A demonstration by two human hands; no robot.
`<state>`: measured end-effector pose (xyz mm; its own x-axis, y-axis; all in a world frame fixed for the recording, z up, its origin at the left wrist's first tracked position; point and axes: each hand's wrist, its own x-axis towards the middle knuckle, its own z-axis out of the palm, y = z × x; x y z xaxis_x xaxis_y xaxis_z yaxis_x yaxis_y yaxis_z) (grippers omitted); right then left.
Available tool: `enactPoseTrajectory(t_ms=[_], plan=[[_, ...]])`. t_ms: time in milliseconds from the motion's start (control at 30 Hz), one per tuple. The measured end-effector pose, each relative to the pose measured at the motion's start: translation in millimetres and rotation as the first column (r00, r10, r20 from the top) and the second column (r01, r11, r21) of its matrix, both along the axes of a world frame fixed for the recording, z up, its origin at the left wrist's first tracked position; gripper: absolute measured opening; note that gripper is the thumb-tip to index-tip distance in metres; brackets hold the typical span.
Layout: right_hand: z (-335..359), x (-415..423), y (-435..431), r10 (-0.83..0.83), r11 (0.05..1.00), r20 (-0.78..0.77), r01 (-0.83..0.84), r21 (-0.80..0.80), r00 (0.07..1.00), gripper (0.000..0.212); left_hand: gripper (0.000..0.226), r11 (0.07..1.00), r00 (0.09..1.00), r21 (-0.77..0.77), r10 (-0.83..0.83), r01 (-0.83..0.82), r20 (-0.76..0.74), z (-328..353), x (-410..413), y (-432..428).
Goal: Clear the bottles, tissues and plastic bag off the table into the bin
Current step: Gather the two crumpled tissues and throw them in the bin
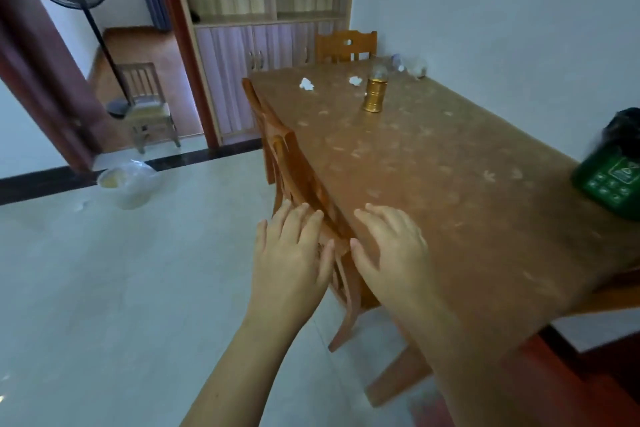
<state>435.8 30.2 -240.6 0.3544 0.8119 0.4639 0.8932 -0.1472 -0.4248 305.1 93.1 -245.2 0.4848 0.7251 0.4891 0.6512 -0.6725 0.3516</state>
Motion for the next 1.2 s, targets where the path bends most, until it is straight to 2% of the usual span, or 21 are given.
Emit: enactPoseTrajectory(t_ms=[167,333,433,767,967,1200], plan=[[-4,-16,65,0.040,0.999,-0.002,-0.040,-0.015,0.999,0.034,0.035,0.998,0.999,-0.025,0.050,-0.049,0.014,-10,-19,61],[-11,-8,150,0.020,1.000,-0.004,-0.020,0.023,1.000,0.034,0.035,1.000,1.000,0.015,0.027,-0.027,0.002,-11,-12,144],[-7,-1,202,-0.010,0.999,-0.002,0.010,0.048,1.000,0.032,0.038,0.999,1.000,-0.031,0.009,-0.010,-0.019,-2,-5,197],[6,18,358,0.015,0.998,0.036,-0.017,0.067,0.999,0.032,0.036,1.000,1.000,-0.012,-0.002,0.001,-0.022,-3,17,353],[-2,13,470,-0.033,0.999,0.084,0.030,0.040,0.996,0.032,0.035,0.999,1.000,-0.047,-0.003,0.003,0.000,-11,16,478],[17,-20,626,-0.041,0.998,0.049,0.039,0.041,0.998,0.034,0.035,0.997,0.997,-0.041,-0.070,0.071,0.033,5,-10,635]])
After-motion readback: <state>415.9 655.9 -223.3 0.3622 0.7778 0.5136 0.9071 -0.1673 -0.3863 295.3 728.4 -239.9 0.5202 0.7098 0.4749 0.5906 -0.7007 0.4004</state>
